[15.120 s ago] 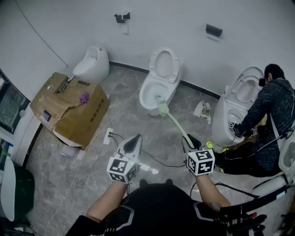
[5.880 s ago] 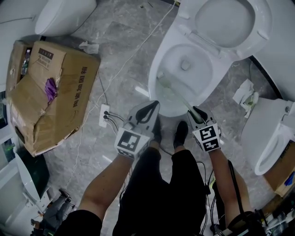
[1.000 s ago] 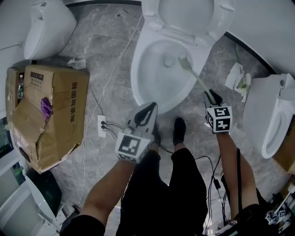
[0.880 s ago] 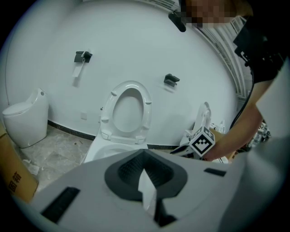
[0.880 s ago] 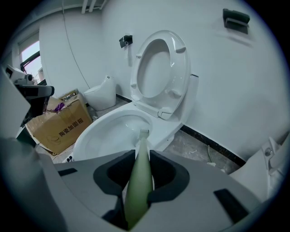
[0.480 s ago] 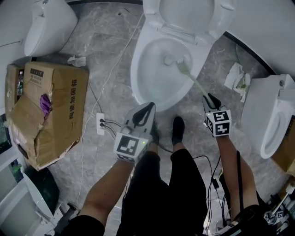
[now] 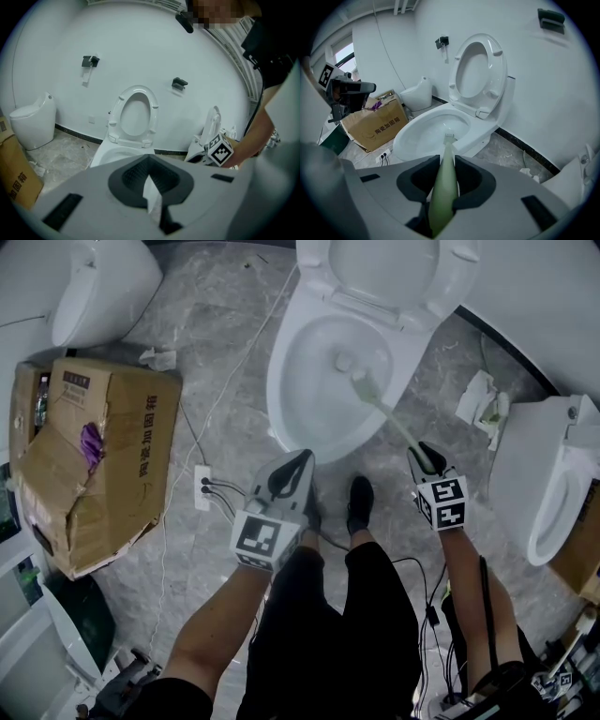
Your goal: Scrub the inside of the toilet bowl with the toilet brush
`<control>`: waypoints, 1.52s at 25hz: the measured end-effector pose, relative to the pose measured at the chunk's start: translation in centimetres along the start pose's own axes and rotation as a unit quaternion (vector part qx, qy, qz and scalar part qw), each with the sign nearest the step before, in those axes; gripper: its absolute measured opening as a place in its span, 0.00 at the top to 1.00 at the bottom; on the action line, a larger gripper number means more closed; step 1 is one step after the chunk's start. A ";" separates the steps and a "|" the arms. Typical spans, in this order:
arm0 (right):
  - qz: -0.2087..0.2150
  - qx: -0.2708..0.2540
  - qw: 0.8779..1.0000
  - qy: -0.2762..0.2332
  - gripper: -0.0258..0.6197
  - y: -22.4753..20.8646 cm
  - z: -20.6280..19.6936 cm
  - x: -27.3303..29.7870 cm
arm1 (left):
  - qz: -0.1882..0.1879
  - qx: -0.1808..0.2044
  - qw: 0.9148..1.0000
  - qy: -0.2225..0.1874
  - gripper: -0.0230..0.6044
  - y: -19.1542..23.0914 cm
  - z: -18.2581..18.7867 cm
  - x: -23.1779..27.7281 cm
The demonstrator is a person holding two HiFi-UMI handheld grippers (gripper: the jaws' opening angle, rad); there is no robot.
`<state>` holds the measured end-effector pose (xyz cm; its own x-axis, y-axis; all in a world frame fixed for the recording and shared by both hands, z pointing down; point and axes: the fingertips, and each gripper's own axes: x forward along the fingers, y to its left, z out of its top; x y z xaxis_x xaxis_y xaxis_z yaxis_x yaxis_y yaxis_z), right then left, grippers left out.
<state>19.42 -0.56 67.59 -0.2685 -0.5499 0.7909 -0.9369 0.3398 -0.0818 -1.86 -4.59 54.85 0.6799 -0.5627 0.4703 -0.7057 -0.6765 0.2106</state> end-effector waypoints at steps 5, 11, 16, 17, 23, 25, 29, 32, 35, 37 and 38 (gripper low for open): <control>0.009 -0.008 1.000 0.000 0.80 0.7 -0.4 -0.2 | 0.006 -0.001 1.000 -0.004 0.95 -0.1 0.0 -0.3; 0.022 -0.027 0.999 0.007 0.80 2.1 -0.9 -0.3 | 0.012 -0.005 1.000 -0.006 0.95 -0.1 -0.5 -0.9; 0.043 -0.049 0.998 0.019 0.80 3.9 -1.4 -0.4 | 0.020 -0.010 1.000 -0.007 0.95 0.2 -0.6 -1.6; 0.048 -0.053 0.997 0.021 0.80 4.2 -1.4 -0.4 | 0.022 -0.011 1.000 -0.007 0.95 0.4 -0.6 -1.7; 0.076 -0.079 0.994 0.029 0.80 6.1 -1.7 -0.5 | 0.032 -0.017 0.999 -0.012 0.95 1.2 -0.7 -2.5; 0.089 -0.089 0.991 0.032 0.80 6.9 -1.8 -0.6 | 0.035 -0.021 0.999 -0.015 0.95 1.4 -0.7 -2.7; 0.112 -0.108 0.987 0.034 0.80 8.4 -1.9 -0.8 | 0.041 -0.023 0.999 -0.013 0.95 1.6 -0.8 -3.0; 0.127 -0.116 0.984 0.038 0.80 9.4 -1.6 -0.9 | 0.042 -0.023 0.999 -0.015 0.95 1.8 -0.7 -3.3; 0.138 -0.125 0.982 0.039 0.80 10.2 -1.6 -1.0 | 0.045 -0.023 0.999 -0.018 0.95 2.0 -0.6 -3.6; 0.145 -0.129 0.980 0.039 0.80 10.8 -1.5 -0.9 | 0.049 -0.023 0.998 -0.017 0.95 2.2 -0.5 -3.7; 0.148 -0.131 0.979 0.040 0.80 11.1 -1.4 -0.9 | 0.050 -0.023 0.998 -0.017 0.95 2.3 -0.5 -3.8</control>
<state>9.59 4.80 66.81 -0.4921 -0.3400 0.8014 -0.7282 0.6652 -0.1649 -6.16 -3.75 53.94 0.6121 -0.6424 0.4611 -0.7776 -0.5949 0.2035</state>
